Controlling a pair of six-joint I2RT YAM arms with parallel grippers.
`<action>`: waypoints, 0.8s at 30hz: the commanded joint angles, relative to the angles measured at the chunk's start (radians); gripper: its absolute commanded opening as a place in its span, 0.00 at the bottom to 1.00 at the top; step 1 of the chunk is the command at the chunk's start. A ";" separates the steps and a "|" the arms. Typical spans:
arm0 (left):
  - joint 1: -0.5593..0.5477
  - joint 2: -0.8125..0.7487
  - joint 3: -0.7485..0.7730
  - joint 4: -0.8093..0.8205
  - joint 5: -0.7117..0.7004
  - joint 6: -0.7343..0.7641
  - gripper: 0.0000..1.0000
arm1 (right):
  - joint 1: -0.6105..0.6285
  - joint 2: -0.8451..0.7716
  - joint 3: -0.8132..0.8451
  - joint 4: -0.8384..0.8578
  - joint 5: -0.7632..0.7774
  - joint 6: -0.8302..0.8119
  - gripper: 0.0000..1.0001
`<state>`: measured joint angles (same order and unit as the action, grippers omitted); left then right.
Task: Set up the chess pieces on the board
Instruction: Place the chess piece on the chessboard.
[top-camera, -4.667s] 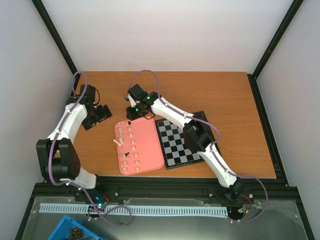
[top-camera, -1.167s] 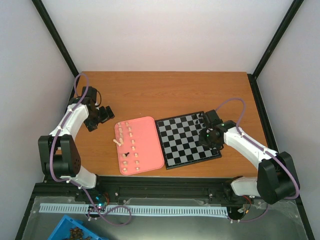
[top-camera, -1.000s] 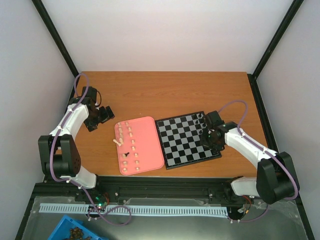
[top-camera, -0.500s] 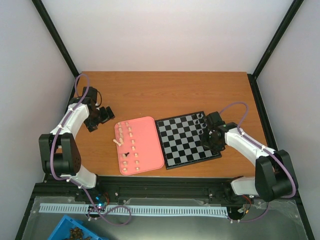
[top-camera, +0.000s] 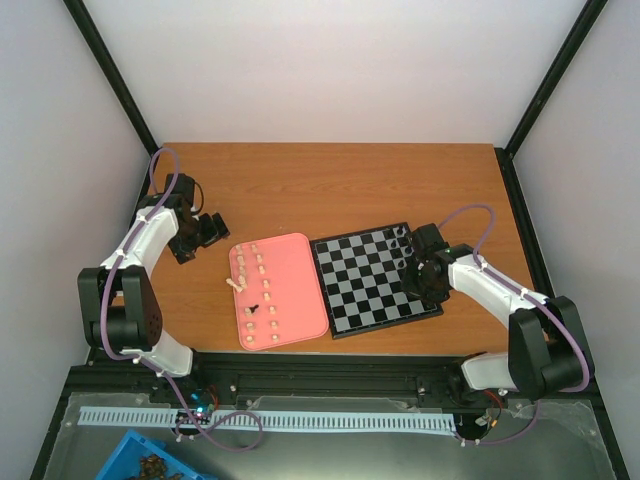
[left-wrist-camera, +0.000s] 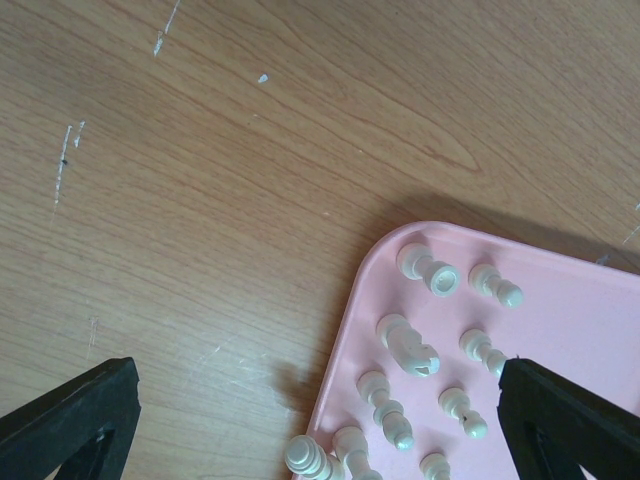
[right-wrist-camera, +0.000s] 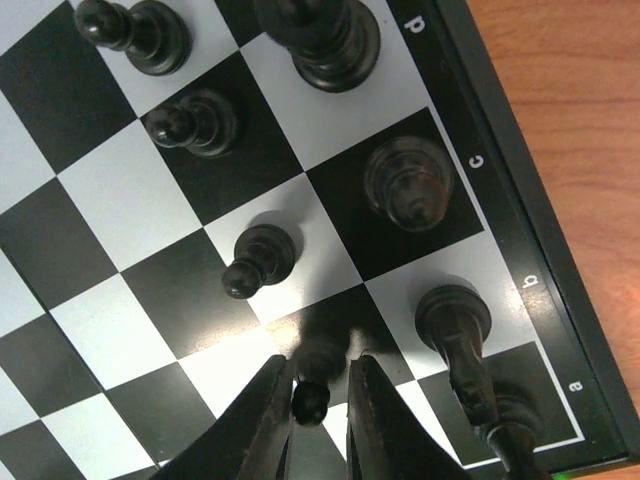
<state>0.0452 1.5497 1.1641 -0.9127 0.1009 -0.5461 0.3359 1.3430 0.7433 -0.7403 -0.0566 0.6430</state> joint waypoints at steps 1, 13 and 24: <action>0.009 0.009 0.019 0.016 0.003 0.005 1.00 | -0.008 0.005 0.007 0.005 0.027 -0.009 0.19; 0.008 0.008 0.014 0.018 0.007 0.005 1.00 | -0.008 -0.073 0.043 -0.039 -0.019 -0.055 0.28; 0.008 0.006 0.014 0.019 0.013 0.003 1.00 | -0.006 -0.125 0.060 -0.048 -0.070 -0.076 0.21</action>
<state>0.0452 1.5497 1.1641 -0.9123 0.1020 -0.5457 0.3359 1.2400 0.7731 -0.7822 -0.0998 0.5880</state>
